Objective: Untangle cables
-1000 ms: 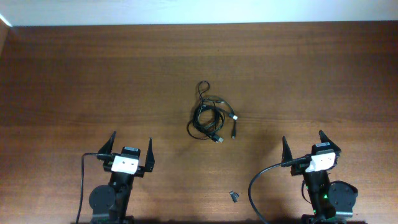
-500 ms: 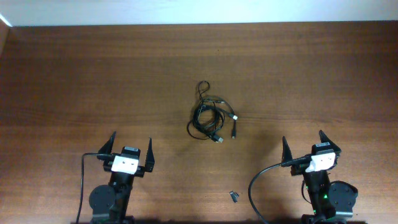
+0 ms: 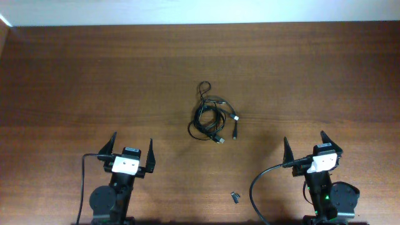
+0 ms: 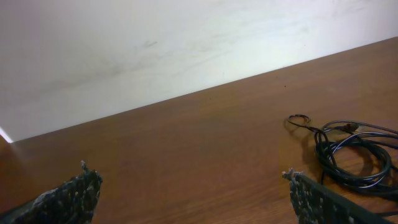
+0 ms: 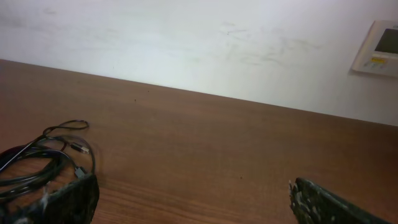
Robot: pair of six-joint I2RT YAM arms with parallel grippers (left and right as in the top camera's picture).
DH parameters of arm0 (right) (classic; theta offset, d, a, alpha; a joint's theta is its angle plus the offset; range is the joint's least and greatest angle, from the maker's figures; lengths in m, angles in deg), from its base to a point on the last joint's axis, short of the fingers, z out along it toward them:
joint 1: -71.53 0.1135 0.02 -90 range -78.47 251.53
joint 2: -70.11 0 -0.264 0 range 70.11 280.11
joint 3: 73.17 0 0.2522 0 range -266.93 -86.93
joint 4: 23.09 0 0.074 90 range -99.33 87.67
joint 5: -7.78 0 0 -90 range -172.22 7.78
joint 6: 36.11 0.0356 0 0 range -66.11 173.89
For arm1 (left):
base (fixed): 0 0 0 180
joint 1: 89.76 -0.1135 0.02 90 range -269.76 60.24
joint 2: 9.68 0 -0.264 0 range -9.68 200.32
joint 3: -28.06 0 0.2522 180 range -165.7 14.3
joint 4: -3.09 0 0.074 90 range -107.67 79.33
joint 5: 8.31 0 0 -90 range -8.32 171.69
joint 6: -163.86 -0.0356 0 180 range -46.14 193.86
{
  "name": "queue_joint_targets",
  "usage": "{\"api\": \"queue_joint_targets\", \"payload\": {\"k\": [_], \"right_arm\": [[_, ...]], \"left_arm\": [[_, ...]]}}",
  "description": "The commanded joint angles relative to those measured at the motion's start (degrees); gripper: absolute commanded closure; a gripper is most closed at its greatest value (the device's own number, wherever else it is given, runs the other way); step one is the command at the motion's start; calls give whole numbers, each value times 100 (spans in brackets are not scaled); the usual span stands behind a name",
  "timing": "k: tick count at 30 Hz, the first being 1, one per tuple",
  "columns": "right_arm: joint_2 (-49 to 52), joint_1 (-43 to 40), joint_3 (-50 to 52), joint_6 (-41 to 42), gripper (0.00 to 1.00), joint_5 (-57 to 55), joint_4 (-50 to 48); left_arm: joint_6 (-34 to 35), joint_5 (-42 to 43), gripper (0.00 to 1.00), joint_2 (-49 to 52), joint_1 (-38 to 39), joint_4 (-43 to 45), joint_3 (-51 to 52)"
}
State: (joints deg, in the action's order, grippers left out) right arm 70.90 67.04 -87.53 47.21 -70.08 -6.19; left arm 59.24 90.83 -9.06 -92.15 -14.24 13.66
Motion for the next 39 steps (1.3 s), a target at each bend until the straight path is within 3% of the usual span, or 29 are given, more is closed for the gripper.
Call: {"api": "queue_joint_targets", "payload": {"k": [1,18,25,29,39], "right_arm": [[-55,26,28,-39,1,-9,44],[-55,26,28,-39,1,-9,44],[-55,26,28,-39,1,-11,44],[-55,26,28,-39,1,-9,42],[-55,26,28,-39,1,-9,44]], "left_arm": [[-46,0,1,0,-39,-33,11],[17,-24,1,151,-39,-50,-20],[-24,-511,1,855,-39,-1294,-1010],[-28,-463,1,1878,-39,-1384,-1491],[-326,321,1,6306,-37,-2433,-3912]]}}
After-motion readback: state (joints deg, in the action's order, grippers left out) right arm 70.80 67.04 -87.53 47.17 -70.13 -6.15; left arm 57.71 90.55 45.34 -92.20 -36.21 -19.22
